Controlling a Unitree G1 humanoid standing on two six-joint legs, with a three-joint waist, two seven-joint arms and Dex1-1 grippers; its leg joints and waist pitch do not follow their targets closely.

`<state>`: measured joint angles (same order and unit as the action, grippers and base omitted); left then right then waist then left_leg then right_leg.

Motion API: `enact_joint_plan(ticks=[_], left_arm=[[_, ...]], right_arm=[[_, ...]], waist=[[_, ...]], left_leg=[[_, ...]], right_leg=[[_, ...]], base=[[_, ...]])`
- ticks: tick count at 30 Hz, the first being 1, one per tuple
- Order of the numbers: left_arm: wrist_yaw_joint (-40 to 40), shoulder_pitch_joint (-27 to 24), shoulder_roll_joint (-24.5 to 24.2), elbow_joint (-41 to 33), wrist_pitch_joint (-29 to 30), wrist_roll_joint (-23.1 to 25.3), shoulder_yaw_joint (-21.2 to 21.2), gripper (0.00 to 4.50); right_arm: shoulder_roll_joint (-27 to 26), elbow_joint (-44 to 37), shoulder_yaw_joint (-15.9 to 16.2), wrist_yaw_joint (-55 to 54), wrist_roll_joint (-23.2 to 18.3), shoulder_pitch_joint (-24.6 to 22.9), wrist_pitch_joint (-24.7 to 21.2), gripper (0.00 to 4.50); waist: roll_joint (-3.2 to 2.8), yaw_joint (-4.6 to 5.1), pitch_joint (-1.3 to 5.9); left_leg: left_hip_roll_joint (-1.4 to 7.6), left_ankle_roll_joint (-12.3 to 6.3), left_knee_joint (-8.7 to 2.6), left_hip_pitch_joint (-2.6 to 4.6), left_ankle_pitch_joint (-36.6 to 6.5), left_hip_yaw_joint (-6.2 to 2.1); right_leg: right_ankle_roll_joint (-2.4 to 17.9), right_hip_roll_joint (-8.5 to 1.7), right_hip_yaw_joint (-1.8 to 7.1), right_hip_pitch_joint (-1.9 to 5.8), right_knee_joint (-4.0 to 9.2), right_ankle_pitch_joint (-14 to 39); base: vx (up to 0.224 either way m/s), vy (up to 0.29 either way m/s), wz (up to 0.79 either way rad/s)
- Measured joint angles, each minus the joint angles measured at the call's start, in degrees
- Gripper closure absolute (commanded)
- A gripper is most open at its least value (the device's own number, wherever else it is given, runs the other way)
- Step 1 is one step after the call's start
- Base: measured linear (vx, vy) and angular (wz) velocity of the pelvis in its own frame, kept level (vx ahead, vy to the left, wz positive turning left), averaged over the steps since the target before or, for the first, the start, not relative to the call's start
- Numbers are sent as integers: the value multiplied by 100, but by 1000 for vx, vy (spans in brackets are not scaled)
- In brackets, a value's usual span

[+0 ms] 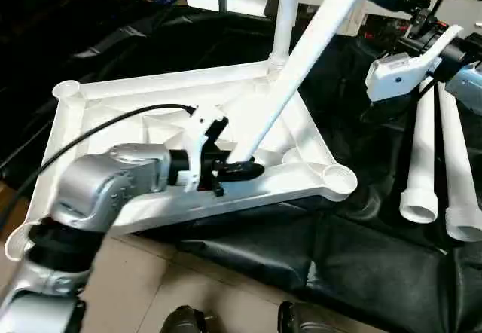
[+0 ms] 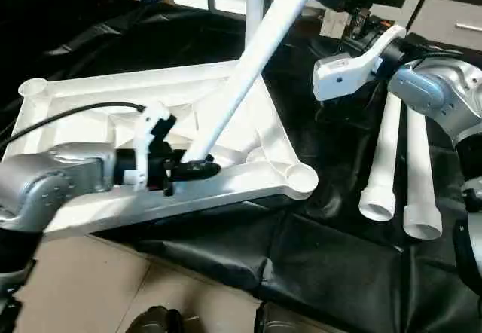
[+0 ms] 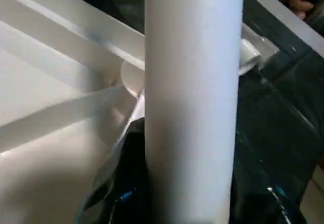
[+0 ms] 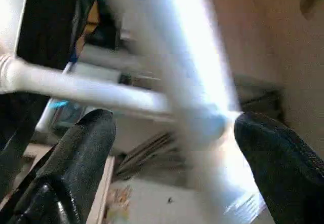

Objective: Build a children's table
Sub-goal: Insert table leg to table base

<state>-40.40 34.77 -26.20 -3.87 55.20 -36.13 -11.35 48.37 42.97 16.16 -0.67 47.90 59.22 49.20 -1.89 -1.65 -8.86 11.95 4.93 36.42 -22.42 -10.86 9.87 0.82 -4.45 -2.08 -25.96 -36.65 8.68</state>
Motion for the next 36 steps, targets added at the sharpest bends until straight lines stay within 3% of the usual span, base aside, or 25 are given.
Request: enact_joint_plan(ticks=[8,15,22,27,36], left_arm=[[-195,71,-58,76,-28,57,-20,310],[-631,39,-435,-162,-36,164,-407,310],[-793,21,-509,-210,-40,351,-577,310],[-780,87,-476,-143,-101,450,-579,310],[-947,95,-626,-98,-185,685,-670,310]], right_arm=[[12,249,189,-252,185,204,111,34],[11,513,329,-272,370,403,109,34],[-71,709,522,-289,423,413,272,34],[-125,713,587,-123,314,413,505,79],[-126,807,634,235,122,412,534,157]], waist=[[13,46,-3],[67,148,-4],[78,147,-4],[79,148,-3],[79,149,-3]], left_leg=[[0,3,19,5,-1,-3],[-1,2,23,-8,-2,-9],[-1,2,24,-9,-1,-9],[-1,2,26,-9,-1,-9],[0,2,26,-10,-1,-10]], right_leg=[[-7,-1,2,-3,-36,4],[-14,-3,1,-6,-36,9],[-14,-3,0,-8,-37,9],[-14,-3,1,-8,-38,9],[-13,-3,0,-8,-39,9]], base=[[0,0,0],[0,0,0],[0,0,0],[0,0,0],[0,0,0]])
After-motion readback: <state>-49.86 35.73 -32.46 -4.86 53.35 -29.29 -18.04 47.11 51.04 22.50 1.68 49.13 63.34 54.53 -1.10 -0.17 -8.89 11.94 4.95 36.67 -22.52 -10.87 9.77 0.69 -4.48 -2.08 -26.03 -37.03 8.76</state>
